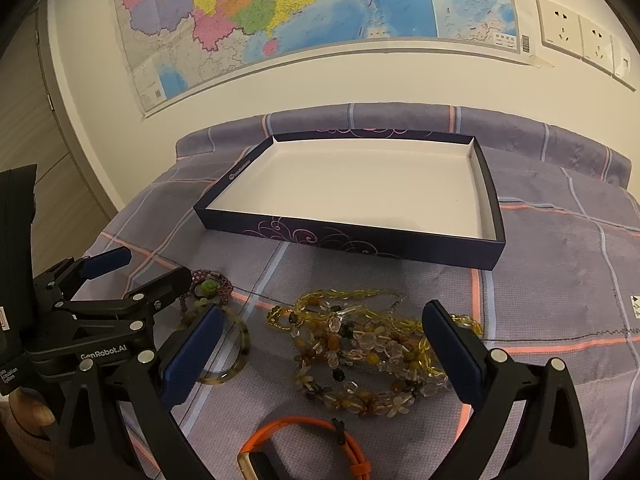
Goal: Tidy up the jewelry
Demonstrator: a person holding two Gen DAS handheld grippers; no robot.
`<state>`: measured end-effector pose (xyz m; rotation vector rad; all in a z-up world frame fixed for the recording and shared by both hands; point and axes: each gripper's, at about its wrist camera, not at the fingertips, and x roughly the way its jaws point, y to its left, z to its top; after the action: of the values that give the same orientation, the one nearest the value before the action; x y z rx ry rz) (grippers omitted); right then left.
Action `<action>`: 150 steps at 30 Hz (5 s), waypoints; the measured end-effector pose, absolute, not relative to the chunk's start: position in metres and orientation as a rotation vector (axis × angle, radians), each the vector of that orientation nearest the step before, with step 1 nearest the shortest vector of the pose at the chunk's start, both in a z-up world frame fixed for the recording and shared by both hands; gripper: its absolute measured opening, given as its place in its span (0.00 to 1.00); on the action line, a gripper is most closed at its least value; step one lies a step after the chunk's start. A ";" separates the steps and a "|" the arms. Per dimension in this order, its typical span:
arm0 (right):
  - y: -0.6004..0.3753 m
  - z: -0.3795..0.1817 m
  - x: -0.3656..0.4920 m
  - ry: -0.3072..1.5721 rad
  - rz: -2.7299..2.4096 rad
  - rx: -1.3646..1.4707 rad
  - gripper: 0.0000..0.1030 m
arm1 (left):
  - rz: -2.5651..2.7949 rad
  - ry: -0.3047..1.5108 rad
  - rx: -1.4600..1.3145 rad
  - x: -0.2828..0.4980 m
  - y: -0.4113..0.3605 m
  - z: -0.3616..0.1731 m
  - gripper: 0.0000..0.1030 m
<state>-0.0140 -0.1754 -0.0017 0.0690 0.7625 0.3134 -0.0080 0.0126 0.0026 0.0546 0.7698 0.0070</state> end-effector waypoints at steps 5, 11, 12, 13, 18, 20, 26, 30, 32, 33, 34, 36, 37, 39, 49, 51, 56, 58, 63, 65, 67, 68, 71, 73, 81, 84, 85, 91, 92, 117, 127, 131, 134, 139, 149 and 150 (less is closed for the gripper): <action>-0.176 -0.001 -0.014 0.765 0.320 0.071 0.94 | 0.010 0.767 0.058 -0.008 0.013 0.003 0.95; -0.174 -0.001 -0.015 0.766 0.320 0.071 0.94 | 0.010 0.768 0.058 -0.008 0.014 0.004 0.95; -0.174 0.000 -0.015 0.765 0.321 0.071 0.94 | 0.010 0.769 0.058 -0.009 0.014 0.004 0.95; -0.174 0.000 -0.015 0.763 0.320 0.071 0.94 | 0.010 0.769 0.056 -0.009 0.014 0.004 0.95; -0.174 0.000 -0.015 0.762 0.319 0.072 0.94 | 0.011 0.767 0.055 -0.010 0.015 0.004 0.95; -0.174 0.000 -0.015 0.762 0.315 0.072 0.94 | 0.010 0.769 0.054 -0.011 0.016 0.004 0.95; -0.175 0.001 -0.016 0.763 0.319 0.072 0.94 | 0.011 0.770 0.052 -0.011 0.017 0.004 0.95; -0.174 0.001 -0.016 0.764 0.320 0.072 0.94 | 0.009 0.772 0.053 -0.012 0.016 0.002 0.95; -0.175 0.001 -0.016 0.765 0.323 0.073 0.94 | 0.008 0.774 0.053 -0.012 0.016 0.001 0.95; -0.174 0.001 -0.017 0.766 0.323 0.074 0.94 | 0.008 0.776 0.053 -0.012 0.016 0.001 0.95; -0.174 0.001 -0.017 0.765 0.323 0.074 0.94 | 0.009 0.776 0.053 -0.011 0.016 0.001 0.95; -0.174 0.001 -0.019 0.764 0.325 0.077 0.94 | 0.008 0.775 0.053 -0.012 0.016 0.001 0.95; -0.175 0.001 -0.018 0.765 0.325 0.076 0.94 | 0.009 0.775 0.053 -0.012 0.016 0.001 0.95; -0.174 0.001 -0.018 0.767 0.324 0.078 0.94 | 0.008 0.775 0.053 -0.012 0.016 0.000 0.95; -0.175 0.000 -0.019 0.771 0.325 0.076 0.94 | 0.000 0.781 0.050 -0.014 0.015 -0.002 0.95; -0.176 0.000 -0.019 0.771 0.326 0.075 0.94 | -0.001 0.783 0.048 -0.014 0.014 -0.003 0.95; -0.176 0.001 -0.020 0.768 0.328 0.073 0.94 | -0.006 0.785 0.044 -0.014 0.015 -0.003 0.95; -0.176 0.001 -0.021 0.768 0.328 0.073 0.94 | -0.006 0.787 0.044 -0.014 0.015 -0.004 0.95; -0.177 0.002 -0.021 0.769 0.332 0.075 0.94 | -0.017 0.791 0.033 -0.014 0.018 -0.005 0.95; -0.178 0.002 -0.021 0.771 0.331 0.078 0.94 | -0.019 0.795 0.032 -0.014 0.021 -0.007 0.95; -0.182 0.000 -0.023 0.775 0.326 0.075 0.94 | -0.025 0.808 0.027 -0.015 0.025 -0.010 0.95; -0.185 0.000 -0.024 0.780 0.327 0.074 0.94 | -0.027 0.814 0.026 -0.015 0.028 -0.012 0.95; -0.195 -0.003 -0.028 0.794 0.322 0.085 0.94 | -0.029 0.826 0.020 -0.018 0.036 -0.016 0.95; -0.201 -0.004 -0.029 0.800 0.312 0.083 0.94 | -0.037 0.829 0.012 -0.020 0.042 -0.018 0.95; -0.222 -0.012 -0.045 0.851 0.310 0.087 0.93 | -0.136 0.831 0.005 -0.029 0.050 -0.019 0.95; -0.227 -0.016 -0.054 0.879 0.322 0.097 0.89 | -0.196 0.841 0.026 -0.033 0.042 -0.020 0.95; -0.228 -0.018 -0.057 0.888 0.322 0.096 0.87 | -0.217 0.847 0.034 -0.034 0.038 -0.022 0.95; -0.228 -0.021 -0.064 0.917 0.355 0.104 0.69 | -0.297 0.869 0.075 -0.037 0.016 -0.027 0.95; -0.226 -0.021 -0.065 0.923 0.369 0.101 0.64 | -0.307 0.874 0.075 -0.037 0.014 -0.028 0.95; -0.199 -0.018 -0.051 0.922 0.516 -0.040 0.24 | -0.476 0.971 0.011 -0.037 0.010 -0.030 0.16; -0.203 -0.023 -0.059 0.985 0.522 0.083 0.32 | -0.502 0.961 0.049 -0.034 0.005 -0.029 0.37; -0.198 -0.024 -0.056 0.979 0.510 0.073 0.14 | -0.473 0.967 0.054 -0.032 0.008 -0.029 0.20; -0.197 -0.023 -0.055 0.973 0.507 0.051 0.06 | -0.467 0.975 0.044 -0.031 0.012 -0.030 0.11; -0.200 -0.015 -0.055 0.945 0.506 0.034 0.06 | -0.477 0.970 0.018 -0.034 0.016 -0.025 0.07; -0.206 0.011 -0.041 0.874 0.521 0.015 0.07 | -0.486 0.896 -0.045 -0.029 0.040 0.007 0.08; -0.207 0.016 -0.036 0.859 0.518 0.007 0.07 | -0.484 0.891 -0.047 -0.026 0.042 0.010 0.08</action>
<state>-0.0365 -0.2072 0.0160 0.0072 0.8594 0.5185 -0.0261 0.0425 0.0099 -0.0471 0.8912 -0.4839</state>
